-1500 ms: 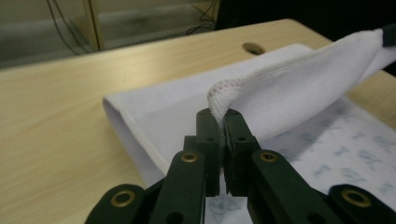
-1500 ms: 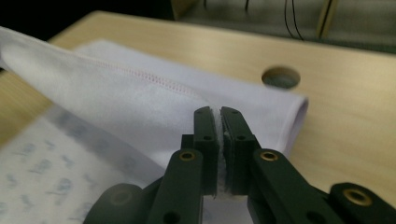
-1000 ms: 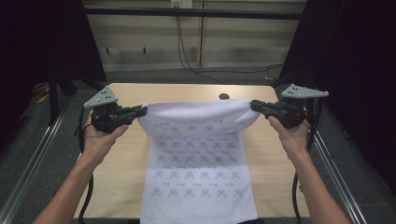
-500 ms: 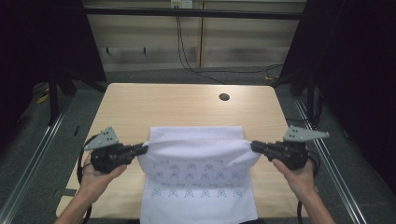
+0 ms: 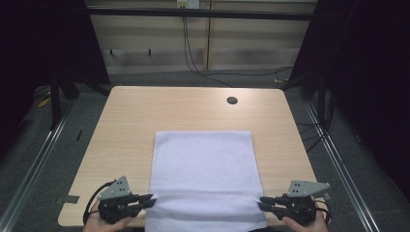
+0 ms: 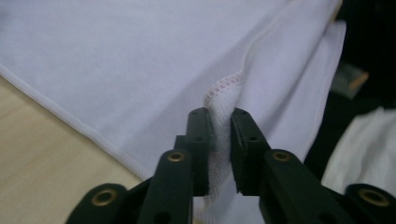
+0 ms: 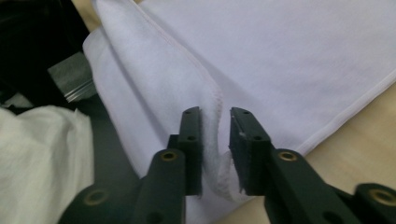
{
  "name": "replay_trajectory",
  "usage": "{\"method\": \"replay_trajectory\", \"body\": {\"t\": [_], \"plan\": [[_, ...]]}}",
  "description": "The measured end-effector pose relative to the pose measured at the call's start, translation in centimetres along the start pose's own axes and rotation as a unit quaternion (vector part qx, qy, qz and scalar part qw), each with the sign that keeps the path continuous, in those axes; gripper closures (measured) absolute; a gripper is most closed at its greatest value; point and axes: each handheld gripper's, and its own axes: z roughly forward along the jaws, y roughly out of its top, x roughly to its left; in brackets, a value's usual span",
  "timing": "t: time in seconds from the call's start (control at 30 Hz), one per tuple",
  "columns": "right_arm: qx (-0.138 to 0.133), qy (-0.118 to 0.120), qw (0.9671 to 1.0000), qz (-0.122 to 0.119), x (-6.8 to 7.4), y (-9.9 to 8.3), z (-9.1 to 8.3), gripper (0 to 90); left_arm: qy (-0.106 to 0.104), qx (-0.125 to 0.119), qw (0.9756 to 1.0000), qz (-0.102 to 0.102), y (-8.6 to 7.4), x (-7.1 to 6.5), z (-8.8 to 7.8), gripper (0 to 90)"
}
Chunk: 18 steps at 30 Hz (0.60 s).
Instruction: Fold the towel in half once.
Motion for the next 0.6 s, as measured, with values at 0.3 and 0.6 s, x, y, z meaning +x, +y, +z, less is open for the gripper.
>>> {"method": "replay_trajectory", "body": {"t": [0.3,0.6], "plan": [[0.010,0.018,0.9996,-0.017,1.9,-0.5,-1.0,63.3,-0.041,-0.015,0.9990,0.010,-0.8,-1.6,-1.3,69.6],[-0.008,-0.009,0.9999,0.010,-3.3,3.3,2.6,66.7,0.009,-0.054,0.9981,-0.027,1.8,3.9,-0.3,61.9]]}}
